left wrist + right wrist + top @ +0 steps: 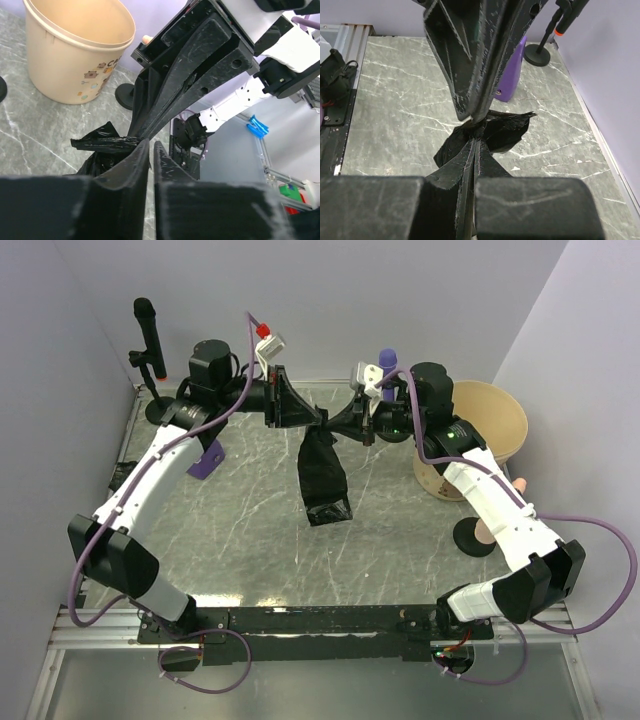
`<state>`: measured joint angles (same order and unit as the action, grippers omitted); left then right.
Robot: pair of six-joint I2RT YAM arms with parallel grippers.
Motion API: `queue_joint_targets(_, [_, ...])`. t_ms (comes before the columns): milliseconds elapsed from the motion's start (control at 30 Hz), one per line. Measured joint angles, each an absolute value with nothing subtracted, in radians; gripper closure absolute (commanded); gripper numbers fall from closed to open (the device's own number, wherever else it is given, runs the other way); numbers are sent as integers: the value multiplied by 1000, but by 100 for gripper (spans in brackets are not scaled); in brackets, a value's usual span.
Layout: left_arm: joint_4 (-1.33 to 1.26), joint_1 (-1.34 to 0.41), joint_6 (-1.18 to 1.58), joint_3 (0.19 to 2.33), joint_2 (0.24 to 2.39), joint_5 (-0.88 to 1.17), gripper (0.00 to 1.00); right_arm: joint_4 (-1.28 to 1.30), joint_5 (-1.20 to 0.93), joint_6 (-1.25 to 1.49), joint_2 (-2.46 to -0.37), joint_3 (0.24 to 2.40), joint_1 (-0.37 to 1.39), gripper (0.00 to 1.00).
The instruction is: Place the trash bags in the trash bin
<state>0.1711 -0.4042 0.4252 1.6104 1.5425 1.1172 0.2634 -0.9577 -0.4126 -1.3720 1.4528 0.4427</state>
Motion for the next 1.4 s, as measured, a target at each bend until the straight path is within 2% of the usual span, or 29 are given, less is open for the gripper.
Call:
queue_joint_targets(67, [161, -404, 431, 1608, 1549, 1122, 99, 265, -957, -414, -1372, 1453, 443, 100])
queue_joint_targets(533, [189, -365, 422, 1607, 1555, 1048, 99, 264, -934, -414, -1372, 1453, 443, 100])
queue_joint_targets(567, [188, -360, 423, 1605, 1555, 1046, 97, 264, -933, -414, -1372, 1453, 443, 100])
queue_joint_targets(700, [178, -348, 431, 1596, 1555, 1048, 69, 264, -931, -418, -1372, 1453, 443, 100])
queue_joint_targets(733, [173, -348, 435, 1594, 1555, 1053, 66, 264, -931, -418, -1372, 1453, 443, 100])
queue_joint_targets(1000, [132, -350, 466, 1592, 1558, 1129, 61, 265, -924, -421, -1372, 1453, 443, 100])
queue_joint_targets(1400, [138, -373, 472, 1608, 1635, 1151, 67, 268, -923, -435, -1372, 1454, 443, 100])
